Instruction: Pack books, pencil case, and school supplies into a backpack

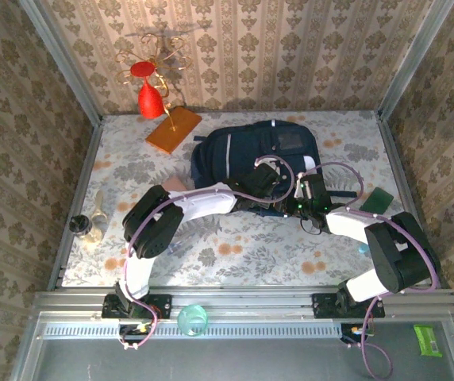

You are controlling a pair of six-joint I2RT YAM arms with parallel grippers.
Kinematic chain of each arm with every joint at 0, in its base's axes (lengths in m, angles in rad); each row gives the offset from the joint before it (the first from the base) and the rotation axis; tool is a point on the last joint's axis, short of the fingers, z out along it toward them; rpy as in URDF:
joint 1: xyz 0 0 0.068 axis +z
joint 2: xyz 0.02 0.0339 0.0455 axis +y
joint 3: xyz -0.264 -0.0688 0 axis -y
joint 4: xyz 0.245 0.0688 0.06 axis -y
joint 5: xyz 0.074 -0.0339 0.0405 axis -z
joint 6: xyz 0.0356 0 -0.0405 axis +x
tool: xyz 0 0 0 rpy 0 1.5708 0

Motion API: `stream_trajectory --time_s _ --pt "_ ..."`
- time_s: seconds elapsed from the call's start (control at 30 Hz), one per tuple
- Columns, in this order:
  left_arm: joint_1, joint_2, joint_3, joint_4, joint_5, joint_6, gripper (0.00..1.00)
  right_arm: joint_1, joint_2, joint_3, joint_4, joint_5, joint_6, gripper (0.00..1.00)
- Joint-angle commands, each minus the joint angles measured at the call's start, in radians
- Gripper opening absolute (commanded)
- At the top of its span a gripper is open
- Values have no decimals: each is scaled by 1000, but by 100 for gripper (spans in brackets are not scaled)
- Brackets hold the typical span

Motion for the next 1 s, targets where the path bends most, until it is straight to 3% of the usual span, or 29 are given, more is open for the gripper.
stream_trajectory --time_s 0.0,0.4,0.97 --pt "-4 -14 -17 33 -36 -1 14 3 18 -24 -22 -41 10 32" --pt "-5 -75 -72 90 -19 -5 0 3 23 -26 -21 -39 13 33" --pt "14 -112 -168 125 54 -58 5 -14 36 -26 -28 -29 37 33"
